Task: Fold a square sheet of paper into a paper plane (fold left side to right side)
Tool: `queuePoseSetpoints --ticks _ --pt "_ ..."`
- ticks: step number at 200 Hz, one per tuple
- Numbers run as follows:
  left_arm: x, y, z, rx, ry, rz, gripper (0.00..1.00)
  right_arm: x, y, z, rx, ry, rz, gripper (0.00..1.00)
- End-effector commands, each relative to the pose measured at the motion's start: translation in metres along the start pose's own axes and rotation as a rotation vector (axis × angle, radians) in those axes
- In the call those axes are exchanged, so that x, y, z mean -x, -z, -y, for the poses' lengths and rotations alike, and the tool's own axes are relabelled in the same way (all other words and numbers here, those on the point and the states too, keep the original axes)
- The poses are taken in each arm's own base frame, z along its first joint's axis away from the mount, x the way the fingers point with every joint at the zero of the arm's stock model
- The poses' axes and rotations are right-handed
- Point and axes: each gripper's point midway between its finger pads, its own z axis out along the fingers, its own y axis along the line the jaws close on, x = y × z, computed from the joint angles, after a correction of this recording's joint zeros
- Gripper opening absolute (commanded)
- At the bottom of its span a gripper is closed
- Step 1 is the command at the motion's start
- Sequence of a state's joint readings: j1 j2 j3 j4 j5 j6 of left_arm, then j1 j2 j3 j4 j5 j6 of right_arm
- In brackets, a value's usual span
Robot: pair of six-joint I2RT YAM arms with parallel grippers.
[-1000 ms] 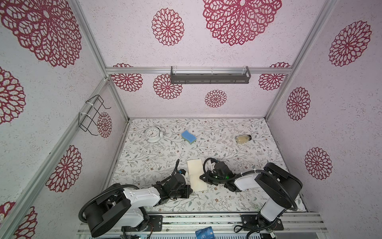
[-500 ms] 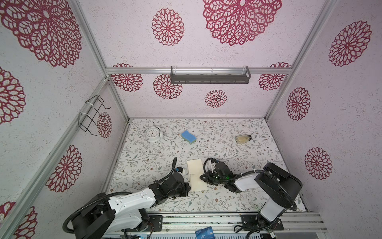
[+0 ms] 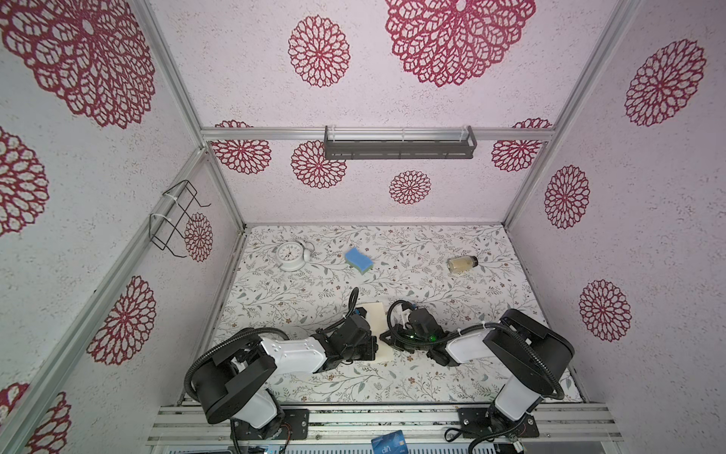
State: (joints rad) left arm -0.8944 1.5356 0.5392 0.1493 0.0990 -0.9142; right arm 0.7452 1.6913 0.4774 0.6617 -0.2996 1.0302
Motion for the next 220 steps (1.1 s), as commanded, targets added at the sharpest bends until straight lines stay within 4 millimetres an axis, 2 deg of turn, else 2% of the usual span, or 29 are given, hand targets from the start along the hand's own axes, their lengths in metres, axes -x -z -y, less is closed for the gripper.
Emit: queuePoseSetpoints --ticks 1,122,153,187,220 --pt "0.0 -0.002 -0.002 -0.007 0.014 0.014 0.0 -0.021 0.004 0.054 -0.186 -0.069 -0.054 0.0" --pt "-0.042 0.031 -0.049 0.039 0.104 0.011 0.0 -0.021 0.002 0.055 -0.185 -0.077 -0.055 0.0" --pt "-0.035 0.042 -0.039 0.014 0.097 0.031 0.0 -0.021 0.001 0.056 -0.184 -0.08 -0.056 0.0" --pt "-0.009 0.057 -0.012 -0.03 0.053 0.089 0.0 -0.023 0.001 0.057 -0.182 -0.088 -0.055 0.0" --pt "0.004 0.049 -0.003 -0.027 0.022 0.097 0.0 -0.023 0.001 0.057 -0.183 -0.089 -0.056 0.0"
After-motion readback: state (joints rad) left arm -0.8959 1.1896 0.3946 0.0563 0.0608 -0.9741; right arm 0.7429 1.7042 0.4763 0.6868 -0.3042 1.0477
